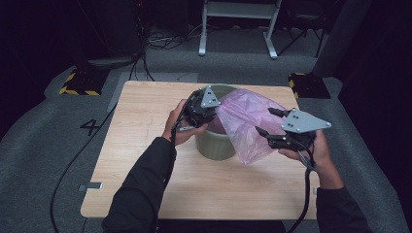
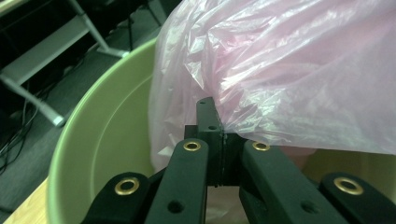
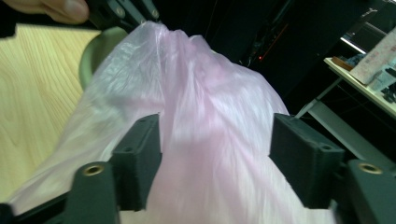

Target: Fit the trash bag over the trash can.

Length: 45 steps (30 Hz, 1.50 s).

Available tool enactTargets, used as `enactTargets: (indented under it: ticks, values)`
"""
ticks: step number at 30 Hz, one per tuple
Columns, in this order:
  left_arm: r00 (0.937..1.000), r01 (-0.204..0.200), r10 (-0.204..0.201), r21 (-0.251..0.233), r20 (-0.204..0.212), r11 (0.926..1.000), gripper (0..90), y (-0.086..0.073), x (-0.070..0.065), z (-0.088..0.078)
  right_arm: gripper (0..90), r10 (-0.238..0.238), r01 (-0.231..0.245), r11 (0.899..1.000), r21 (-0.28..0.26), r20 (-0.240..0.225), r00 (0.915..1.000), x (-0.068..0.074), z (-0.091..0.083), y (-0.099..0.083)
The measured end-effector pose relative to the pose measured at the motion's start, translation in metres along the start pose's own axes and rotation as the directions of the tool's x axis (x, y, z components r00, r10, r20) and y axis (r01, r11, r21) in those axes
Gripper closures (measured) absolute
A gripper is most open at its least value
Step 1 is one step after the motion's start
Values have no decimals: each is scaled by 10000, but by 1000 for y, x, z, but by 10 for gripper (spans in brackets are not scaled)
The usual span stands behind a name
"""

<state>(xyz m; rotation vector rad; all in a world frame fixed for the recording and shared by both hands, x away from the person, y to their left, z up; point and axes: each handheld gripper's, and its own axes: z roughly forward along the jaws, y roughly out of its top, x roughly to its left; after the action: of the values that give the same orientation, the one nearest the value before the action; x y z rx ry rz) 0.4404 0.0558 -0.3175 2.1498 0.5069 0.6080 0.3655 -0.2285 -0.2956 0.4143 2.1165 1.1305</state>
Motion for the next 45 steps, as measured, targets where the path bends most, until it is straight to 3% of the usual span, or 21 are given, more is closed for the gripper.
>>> enactTargets:
  ticks: [8,11,14,16,20,23,27,32,40,45]
  values:
    - [9980,632,-633,-147,-71,9979,893,-17,16,-5,220,760,-772,9958,-490,-242,9968,2,-28,-24]
    - [9971,761,-761,-197,5,9969,892,-21,21,-7,216,1393,-1427,9881,-575,-584,9885,-3,-27,-34]
    - [9963,860,-859,-287,40,9959,887,-24,24,-7,218,1745,-1768,9834,-415,-543,9832,-7,-19,-43]
    - [9962,867,-866,-272,58,9959,872,-25,24,-7,320,1782,-1810,9825,-435,-609,9821,-8,-14,-46]
    - [9949,1002,-1004,-369,-35,9943,799,-30,26,-8,671,1438,-1478,9876,-528,-734,9869,-5,-2,-50]
    - [9935,1135,-1138,-531,-25,9921,726,-32,27,-11,786,1130,-1184,9904,-710,-755,9907,-4,2,-48]
    - [9913,1298,-1309,-696,-108,9891,508,-32,27,-18,843,964,-1015,9910,-872,-615,9934,-4,4,-43]
    - [9895,1446,-1431,-1211,207,9821,237,-35,24,-33,853,940,-992,9897,-1036,-541,9941,-3,4,-36]
    - [9937,1010,-889,-2046,679,9736,187,-29,6,-61,844,898,-924,9889,-1159,-275,9956,-3,4,-23]
    - [9961,193,12,-2307,885,9728,186,-12,-22,-70,846,851,-858,9911,-1021,-106,9963,-2,6,-16]
